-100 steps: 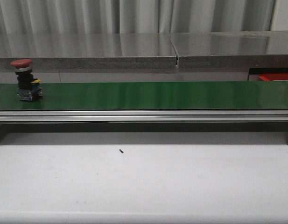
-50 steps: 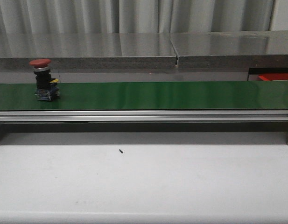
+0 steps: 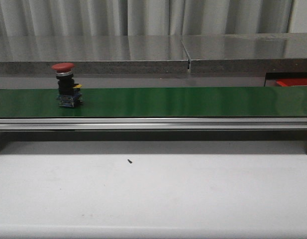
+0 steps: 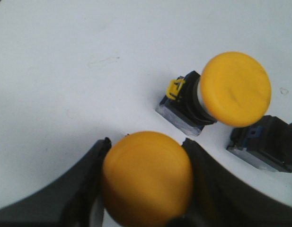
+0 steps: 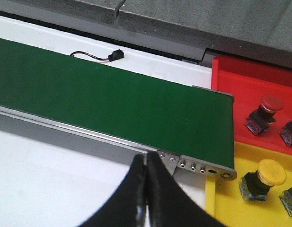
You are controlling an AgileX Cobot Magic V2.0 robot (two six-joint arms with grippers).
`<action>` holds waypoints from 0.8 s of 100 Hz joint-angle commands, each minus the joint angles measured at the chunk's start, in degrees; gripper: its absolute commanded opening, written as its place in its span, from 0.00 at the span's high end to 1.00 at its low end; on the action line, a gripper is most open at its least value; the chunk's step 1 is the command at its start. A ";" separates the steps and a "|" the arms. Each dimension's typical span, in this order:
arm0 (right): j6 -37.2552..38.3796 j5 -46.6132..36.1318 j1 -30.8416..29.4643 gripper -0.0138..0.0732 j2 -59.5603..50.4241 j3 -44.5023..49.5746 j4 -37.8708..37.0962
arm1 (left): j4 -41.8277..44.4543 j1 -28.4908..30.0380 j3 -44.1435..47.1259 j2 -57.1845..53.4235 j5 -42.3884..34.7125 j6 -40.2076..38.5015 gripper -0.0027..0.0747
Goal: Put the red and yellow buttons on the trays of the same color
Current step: 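Grasp a yellow button with the left gripper and lift it over the conveyor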
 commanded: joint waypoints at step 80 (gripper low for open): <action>-0.34 -3.91 0.03 0.92 -0.04 -1.51 0.60 | -0.34 -15.28 -2.66 -26.98 16.16 -0.04 0.99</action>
